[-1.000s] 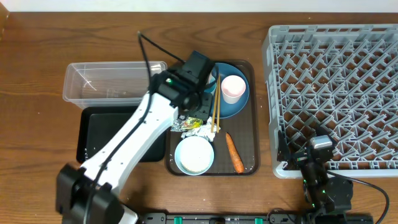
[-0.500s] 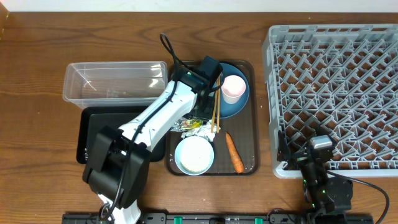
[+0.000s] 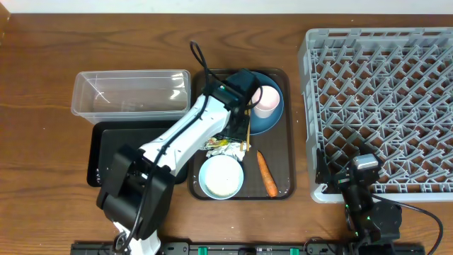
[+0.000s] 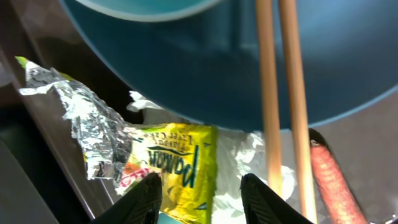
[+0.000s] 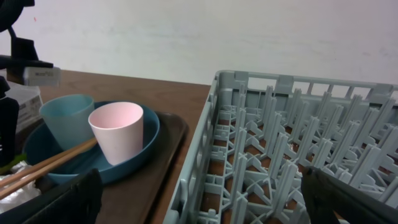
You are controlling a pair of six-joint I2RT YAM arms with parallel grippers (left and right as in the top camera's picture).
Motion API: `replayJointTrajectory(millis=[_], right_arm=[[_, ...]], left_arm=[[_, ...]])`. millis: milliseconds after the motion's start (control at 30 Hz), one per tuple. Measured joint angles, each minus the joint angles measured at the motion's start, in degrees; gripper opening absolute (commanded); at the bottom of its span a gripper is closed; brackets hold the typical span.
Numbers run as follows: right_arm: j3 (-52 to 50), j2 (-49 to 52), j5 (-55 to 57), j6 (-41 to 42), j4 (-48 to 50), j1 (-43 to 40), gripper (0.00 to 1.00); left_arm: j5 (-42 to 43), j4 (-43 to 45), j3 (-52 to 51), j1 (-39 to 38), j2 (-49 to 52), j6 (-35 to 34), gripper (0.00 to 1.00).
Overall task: Sort waste into correct bins and load items into the dishwasher rack
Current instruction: 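Carry the foil and snack packet left and drop into clear bin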
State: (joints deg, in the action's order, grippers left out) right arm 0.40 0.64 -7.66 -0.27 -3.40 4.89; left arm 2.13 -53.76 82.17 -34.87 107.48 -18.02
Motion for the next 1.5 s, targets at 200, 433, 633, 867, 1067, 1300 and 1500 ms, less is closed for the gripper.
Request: replayJointTrajectory(millis=[200,433,633,867,1067,1300,1500], right_arm=[[0.0,0.0,0.0,0.0,0.0,0.0,0.99],[0.0,0.0,0.0,0.0,0.0,0.0,0.99],[0.0,0.0,0.0,0.0,0.0,0.0,0.99],[0.0,0.0,0.0,0.0,0.0,0.0,0.99],[0.0,0.0,0.0,0.0,0.0,0.0,0.99],[0.0,0.0,0.0,0.0,0.0,0.0,0.99],[0.0,0.0,0.0,0.0,0.0,0.0,0.99]], left_arm=[[0.0,0.5,-2.3,-0.5,0.0,0.0,0.44],[-2.5,2.7,-5.6,-0.5,0.0,0.0,0.4],[-4.5,3.1,-5.6,-0.5,0.0,-0.1,0.27],[-5.3,3.2,-5.6,-0.5,0.0,-0.2,0.06],[-5.4,2.8,-5.6,-0.5,-1.0,-0.2,0.06],[-5.4,2.6,-5.1,-0.3,-9.6,-0.1,0.06],[-5.3,2.7,-4.2,4.7,-18.7,0.1,0.06]])
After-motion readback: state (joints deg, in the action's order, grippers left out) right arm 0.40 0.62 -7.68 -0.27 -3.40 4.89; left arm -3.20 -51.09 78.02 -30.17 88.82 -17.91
